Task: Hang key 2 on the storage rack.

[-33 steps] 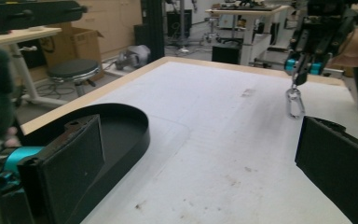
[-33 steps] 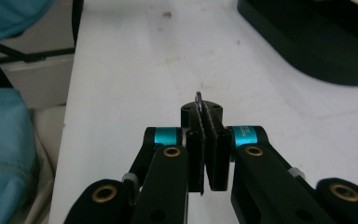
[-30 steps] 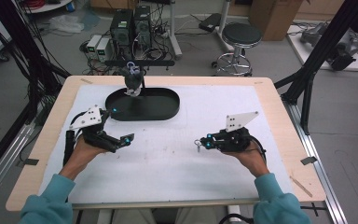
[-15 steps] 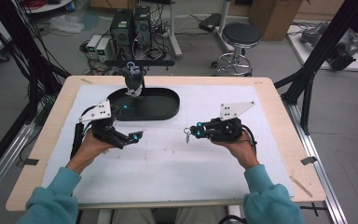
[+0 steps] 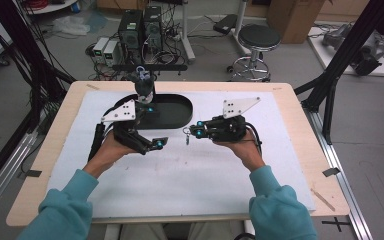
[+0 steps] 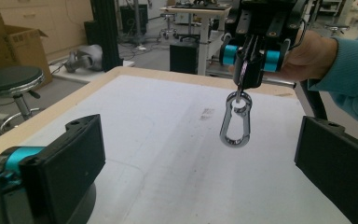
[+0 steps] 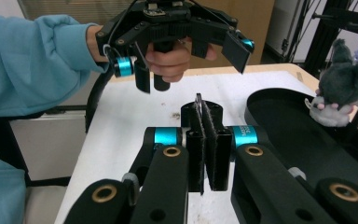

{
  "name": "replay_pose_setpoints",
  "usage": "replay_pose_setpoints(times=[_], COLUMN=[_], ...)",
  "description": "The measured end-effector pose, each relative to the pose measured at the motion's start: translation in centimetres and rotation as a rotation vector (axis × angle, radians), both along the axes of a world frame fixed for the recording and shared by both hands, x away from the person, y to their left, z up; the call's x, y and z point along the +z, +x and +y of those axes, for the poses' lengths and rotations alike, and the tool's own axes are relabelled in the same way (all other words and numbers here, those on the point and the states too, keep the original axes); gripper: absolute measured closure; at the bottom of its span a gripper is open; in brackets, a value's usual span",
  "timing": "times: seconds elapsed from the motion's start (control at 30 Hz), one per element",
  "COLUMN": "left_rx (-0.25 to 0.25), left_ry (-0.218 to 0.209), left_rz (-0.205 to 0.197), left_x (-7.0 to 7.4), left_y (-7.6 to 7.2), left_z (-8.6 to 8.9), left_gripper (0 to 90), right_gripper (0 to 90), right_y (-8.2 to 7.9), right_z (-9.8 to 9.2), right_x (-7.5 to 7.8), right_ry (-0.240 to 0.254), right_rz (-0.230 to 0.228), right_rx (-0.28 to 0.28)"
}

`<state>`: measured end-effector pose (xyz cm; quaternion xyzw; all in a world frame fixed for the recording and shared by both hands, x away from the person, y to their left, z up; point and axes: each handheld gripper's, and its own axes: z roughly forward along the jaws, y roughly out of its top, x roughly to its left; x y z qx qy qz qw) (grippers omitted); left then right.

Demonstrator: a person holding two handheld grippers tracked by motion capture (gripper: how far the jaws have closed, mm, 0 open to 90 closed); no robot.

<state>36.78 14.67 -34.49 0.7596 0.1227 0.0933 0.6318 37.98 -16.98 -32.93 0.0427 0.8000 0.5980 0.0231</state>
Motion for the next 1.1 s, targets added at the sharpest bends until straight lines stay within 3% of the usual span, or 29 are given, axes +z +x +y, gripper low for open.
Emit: replay_pose_setpoints(times=[0.13, 0.23, 0.4, 0.87, 1.1], left_rx=[-0.018, -0.052, -0.075, -0.161, -0.176], left_ry=[0.002, 0.000, -0.004, -0.033, -0.038], left_rz=[0.007, -0.006, -0.007, -0.004, -0.029], left_x=[0.4, 0.7, 1.0, 0.9, 1.1], left_y=[0.2, 0.2, 0.2, 0.1, -0.2], left_z=[-0.8, -1.1, -1.6, -1.9, -2.0], left_gripper=[3.5, 11.3, 14.3, 43.8, 58.4], right_gripper=[88.6, 88.6, 88.6, 88.6, 88.6], right_y=[0.1, 0.3, 0.5, 0.6, 0.5], right_z=[0.3, 0.4, 0.6, 1.3, 1.5], right_x=[0.3, 0.5, 0.8, 0.8, 0.8], right_ry=[-0.005, 0.007, 0.019, 0.035, 0.035], right_rz=[0.006, -0.001, -0.003, -0.001, 0.007], right_rx=[-0.004, 0.003, 0.017, 0.048, 0.055])
